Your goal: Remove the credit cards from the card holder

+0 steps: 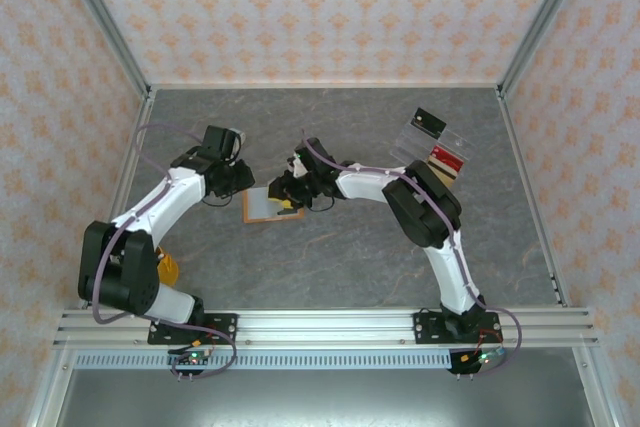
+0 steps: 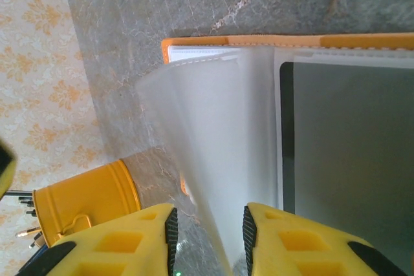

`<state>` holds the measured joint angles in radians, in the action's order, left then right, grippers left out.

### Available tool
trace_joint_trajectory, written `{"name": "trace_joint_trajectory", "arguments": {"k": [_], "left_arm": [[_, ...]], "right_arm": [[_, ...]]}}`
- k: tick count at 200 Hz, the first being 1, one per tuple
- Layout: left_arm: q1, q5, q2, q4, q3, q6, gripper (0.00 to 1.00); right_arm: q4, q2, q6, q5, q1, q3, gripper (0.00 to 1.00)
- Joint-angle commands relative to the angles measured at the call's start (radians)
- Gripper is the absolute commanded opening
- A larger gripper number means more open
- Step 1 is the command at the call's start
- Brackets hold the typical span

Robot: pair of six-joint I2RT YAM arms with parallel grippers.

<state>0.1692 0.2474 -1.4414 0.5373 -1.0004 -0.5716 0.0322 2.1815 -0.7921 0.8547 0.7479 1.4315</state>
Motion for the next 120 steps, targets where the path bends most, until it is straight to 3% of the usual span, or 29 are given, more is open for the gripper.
{"name": "trace_joint_trajectory", "arguments": {"k": [1, 20, 120], "left_arm": [[-0.013, -0.056, 0.050, 0.061, 0.013, -0.026, 0.33], [-0.016, -0.055, 0.077, 0.062, 0.019, -0.039, 0.41], [-0.025, -0.053, 0.139, 0.090, 0.031, -0.053, 0.57]], "right_arm": [[0.045, 0.030, -0.023, 0.036, 0.010, 0.062, 0.35], [0.047, 0.056, -0.027, 0.043, 0.016, 0.101, 0.35], [-0.034, 0.142, -0.002, 0.017, 0.031, 0.190, 0.41]]}}
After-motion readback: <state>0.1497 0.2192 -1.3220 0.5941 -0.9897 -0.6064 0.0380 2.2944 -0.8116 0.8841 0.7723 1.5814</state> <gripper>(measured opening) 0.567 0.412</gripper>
